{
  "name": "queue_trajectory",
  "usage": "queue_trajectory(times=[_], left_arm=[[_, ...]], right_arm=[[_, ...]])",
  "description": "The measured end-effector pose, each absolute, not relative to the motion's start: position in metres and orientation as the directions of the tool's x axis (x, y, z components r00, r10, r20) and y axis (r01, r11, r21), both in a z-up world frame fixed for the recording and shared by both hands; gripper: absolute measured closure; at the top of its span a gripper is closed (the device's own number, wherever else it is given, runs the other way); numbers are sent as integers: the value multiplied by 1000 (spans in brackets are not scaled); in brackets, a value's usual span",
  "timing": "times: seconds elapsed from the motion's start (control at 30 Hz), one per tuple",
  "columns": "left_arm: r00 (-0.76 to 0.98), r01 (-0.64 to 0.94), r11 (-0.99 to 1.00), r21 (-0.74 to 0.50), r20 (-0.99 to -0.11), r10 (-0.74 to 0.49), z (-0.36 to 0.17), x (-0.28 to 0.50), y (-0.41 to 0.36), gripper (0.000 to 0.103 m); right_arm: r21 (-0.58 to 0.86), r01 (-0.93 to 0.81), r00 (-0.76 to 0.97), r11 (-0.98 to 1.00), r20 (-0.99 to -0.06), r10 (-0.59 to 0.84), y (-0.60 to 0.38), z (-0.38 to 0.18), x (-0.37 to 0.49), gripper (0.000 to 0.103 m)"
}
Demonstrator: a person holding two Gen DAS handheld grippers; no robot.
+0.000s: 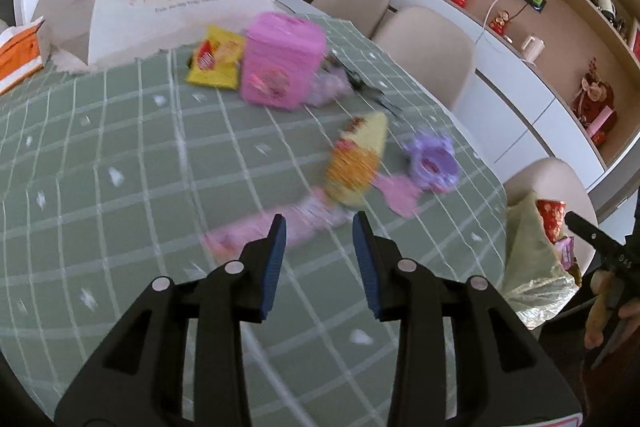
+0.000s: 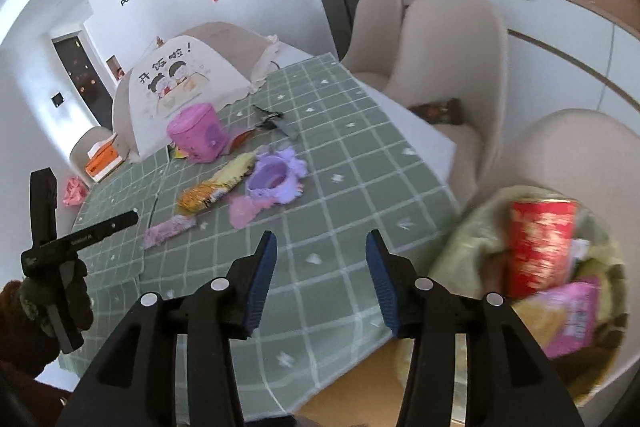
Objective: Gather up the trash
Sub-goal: 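Grasp the yellow biscuit packet with the left tool while the right tool grasps black scissors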
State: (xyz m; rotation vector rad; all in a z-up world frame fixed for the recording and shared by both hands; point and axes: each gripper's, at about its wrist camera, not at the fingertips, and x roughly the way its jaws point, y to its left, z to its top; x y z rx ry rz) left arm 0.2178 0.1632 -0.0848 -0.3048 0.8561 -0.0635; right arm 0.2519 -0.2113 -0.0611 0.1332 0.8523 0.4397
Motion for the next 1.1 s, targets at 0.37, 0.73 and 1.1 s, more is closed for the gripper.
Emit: queue_trajectory(times=[0.37, 0.73, 1.1], left_arm=[[729, -26, 958, -287, -660, -178, -96, 349, 289, 65], [635, -63, 928, -368, -732, -248, -144, 446, 331, 77], [601, -127, 923, -363, -769, -219, -121, 374, 327, 99]], right_arm=[[228, -231, 581, 946, -747, 322, -127, -81, 293, 59], [74, -294, 581, 953, -778, 240, -96, -76, 339, 59], [13, -644, 495, 765, -756, 429, -27, -76, 454, 59]])
